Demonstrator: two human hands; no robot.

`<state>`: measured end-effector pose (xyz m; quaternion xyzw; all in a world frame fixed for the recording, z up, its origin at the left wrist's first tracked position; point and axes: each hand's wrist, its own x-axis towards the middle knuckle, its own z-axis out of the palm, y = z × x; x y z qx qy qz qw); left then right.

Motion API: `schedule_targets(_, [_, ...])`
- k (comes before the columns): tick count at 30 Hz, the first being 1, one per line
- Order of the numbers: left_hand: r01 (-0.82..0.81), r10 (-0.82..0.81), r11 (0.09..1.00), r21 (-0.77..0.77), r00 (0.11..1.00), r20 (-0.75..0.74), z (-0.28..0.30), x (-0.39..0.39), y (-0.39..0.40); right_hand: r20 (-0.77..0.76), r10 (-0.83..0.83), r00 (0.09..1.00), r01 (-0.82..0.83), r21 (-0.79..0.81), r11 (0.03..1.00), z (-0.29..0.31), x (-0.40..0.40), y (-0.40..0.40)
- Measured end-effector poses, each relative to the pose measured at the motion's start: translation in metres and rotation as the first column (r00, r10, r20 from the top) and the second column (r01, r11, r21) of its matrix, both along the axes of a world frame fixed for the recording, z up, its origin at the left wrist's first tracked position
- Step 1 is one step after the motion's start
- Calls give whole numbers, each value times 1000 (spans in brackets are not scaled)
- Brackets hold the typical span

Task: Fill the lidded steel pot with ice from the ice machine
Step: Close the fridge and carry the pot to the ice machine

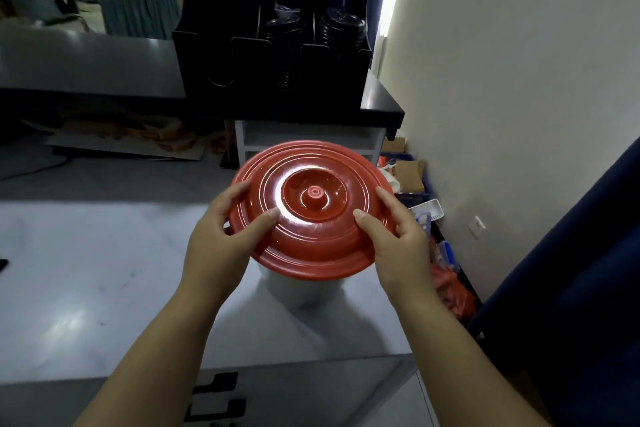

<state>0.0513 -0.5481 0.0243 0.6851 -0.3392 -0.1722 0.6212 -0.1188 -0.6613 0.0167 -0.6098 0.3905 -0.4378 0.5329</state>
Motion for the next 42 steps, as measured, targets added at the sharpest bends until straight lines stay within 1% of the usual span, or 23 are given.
schedule_targets(3, [-60,60,998,-30,998,3,7,5,15,22,81,996,-81,4,997,6,13,0])
schedule_targets(8, [-213,213,976,-47,977,-8,11,21,55,54,229,972,-229,-17,973,13,51,15])
schedule_targets(14, [-424,423,905,-45,906,-23,12,43,111,73,424,903,-424,-18,906,14,103,48])
schedule_targets(19, [-529,528,848,-44,849,-34,15,58,160,94,543,835,-545,2,838,16,143,85])
schedule_targets(27, [-653,650,756,-50,757,-64,11,96,258,112,647,755,-651,3,759,22,208,173])
schedule_targets(39, [-755,752,653,-60,656,-69,16,160,421,130,740,660,-744,-25,667,19,296,333])
schedule_targets(42, [-769,767,637,-48,639,-55,16,170,459,121,767,630,-772,-9,635,16,315,371])
